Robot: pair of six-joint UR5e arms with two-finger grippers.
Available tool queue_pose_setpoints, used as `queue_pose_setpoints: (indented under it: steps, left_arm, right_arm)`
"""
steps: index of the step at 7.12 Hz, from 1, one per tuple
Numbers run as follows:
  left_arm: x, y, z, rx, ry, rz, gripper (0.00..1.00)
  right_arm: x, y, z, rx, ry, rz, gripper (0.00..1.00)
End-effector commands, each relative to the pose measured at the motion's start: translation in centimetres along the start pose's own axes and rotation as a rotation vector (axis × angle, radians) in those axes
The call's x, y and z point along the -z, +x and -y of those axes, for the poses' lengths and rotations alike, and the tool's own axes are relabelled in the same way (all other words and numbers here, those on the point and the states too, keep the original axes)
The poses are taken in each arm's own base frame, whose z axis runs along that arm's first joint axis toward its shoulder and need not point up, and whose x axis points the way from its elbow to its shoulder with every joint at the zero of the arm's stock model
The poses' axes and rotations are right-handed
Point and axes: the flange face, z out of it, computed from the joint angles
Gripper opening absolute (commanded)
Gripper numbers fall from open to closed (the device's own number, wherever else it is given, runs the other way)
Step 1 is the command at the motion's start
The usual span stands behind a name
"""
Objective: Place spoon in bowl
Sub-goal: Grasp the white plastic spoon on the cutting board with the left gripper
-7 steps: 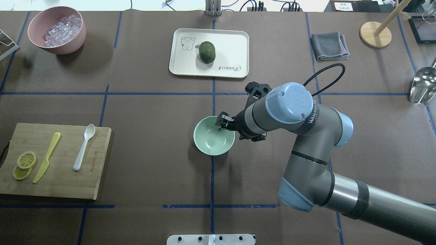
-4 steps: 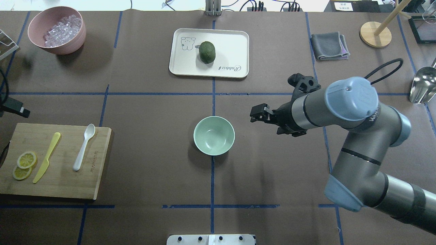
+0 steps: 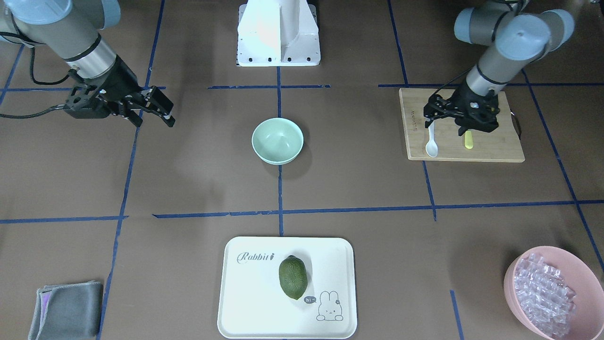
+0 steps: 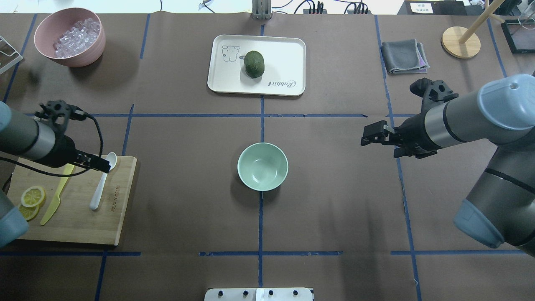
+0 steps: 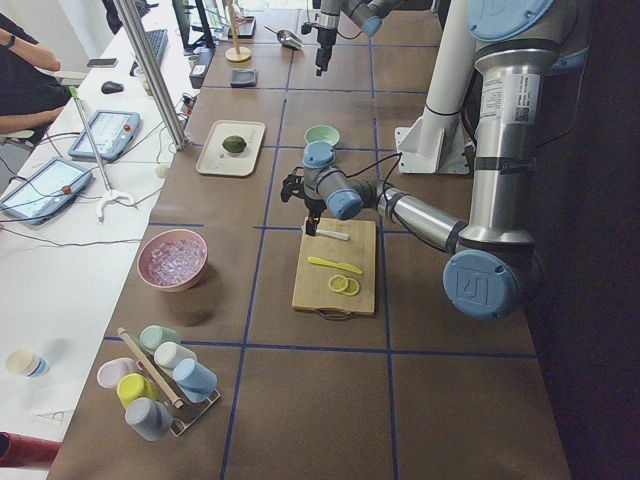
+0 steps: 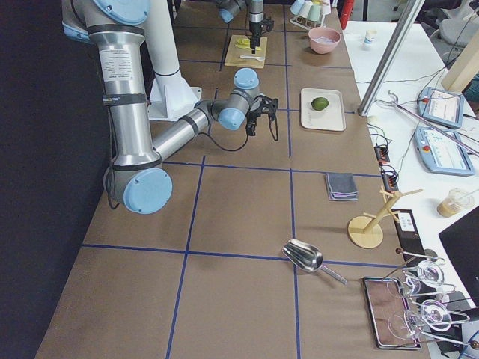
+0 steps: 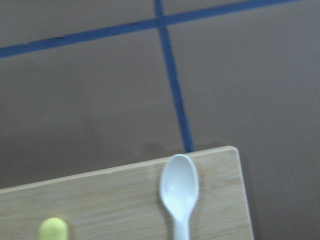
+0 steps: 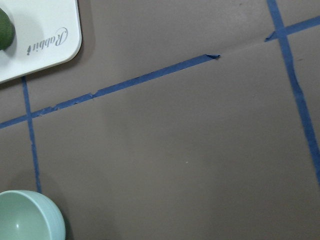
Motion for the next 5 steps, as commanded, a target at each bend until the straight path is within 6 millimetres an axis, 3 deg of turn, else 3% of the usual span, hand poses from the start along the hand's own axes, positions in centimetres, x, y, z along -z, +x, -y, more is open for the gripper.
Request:
queue_pose_setpoints:
  steps: [1,3,5]
  left_arm:
    - [-1.5,1.3,-1.1,-0.033,-0.01,0.021,0.94]
    - [-2.6,0.5,-1.4,-0.019,-0.03,0.04,0.94]
    - [-3.5,0.2,-1.2,-0.011,-0.043,0.051,0.86]
  right_arm:
    - [0.1,1.6,0.4,0.024,0.005,-0.022,1.0]
    - [-0.2,1.3,0.2,0.026,0.0,-0.022,1.0]
    - [-0.3,1.3,0.3,0.026,0.002,-0.024,1.0]
